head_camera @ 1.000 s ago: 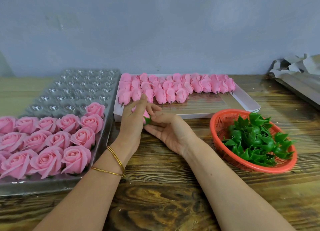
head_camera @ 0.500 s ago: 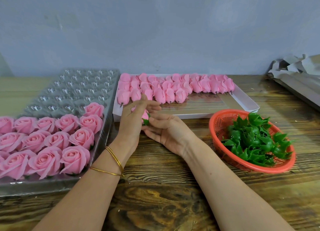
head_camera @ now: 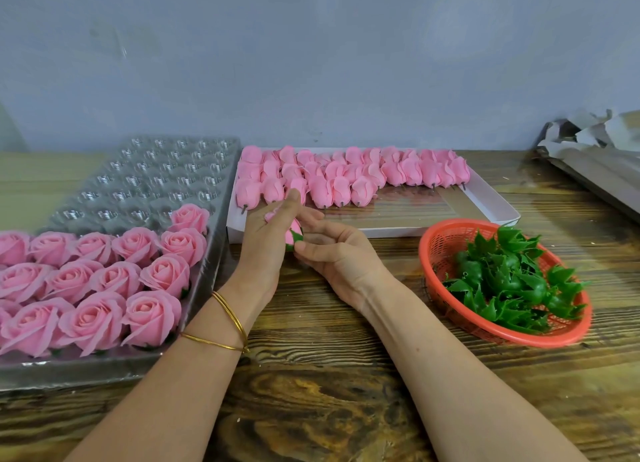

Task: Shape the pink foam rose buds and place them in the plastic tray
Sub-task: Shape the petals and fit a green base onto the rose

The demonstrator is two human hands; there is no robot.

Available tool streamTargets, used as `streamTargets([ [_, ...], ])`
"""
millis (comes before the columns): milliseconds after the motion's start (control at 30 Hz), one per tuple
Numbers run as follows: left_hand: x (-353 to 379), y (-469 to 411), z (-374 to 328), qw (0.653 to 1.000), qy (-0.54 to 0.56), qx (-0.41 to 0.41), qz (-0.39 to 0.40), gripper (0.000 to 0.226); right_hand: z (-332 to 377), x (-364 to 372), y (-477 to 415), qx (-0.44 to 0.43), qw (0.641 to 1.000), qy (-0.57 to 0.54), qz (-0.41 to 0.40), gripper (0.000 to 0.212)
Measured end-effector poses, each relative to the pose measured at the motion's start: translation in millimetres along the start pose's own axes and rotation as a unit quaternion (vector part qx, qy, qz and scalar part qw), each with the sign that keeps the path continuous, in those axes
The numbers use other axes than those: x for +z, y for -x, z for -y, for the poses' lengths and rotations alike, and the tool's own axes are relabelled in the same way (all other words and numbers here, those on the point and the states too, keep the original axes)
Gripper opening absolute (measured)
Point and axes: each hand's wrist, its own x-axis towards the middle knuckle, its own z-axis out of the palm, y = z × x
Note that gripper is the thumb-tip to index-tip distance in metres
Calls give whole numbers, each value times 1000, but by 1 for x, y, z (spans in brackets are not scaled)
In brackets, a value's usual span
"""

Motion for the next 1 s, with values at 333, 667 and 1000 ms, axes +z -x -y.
streamTargets([
  [333,3,0,2,1000,22,19,-8,50,6,0,-2,51,996,-5,75,32],
  [667,0,-5,7,999,22,23,4,51,23,-17,-12,142,977,46,153,32],
  [1000,2,-1,3,999,18,21,-14,38,14,-12,-13,75,989,41,120,24],
])
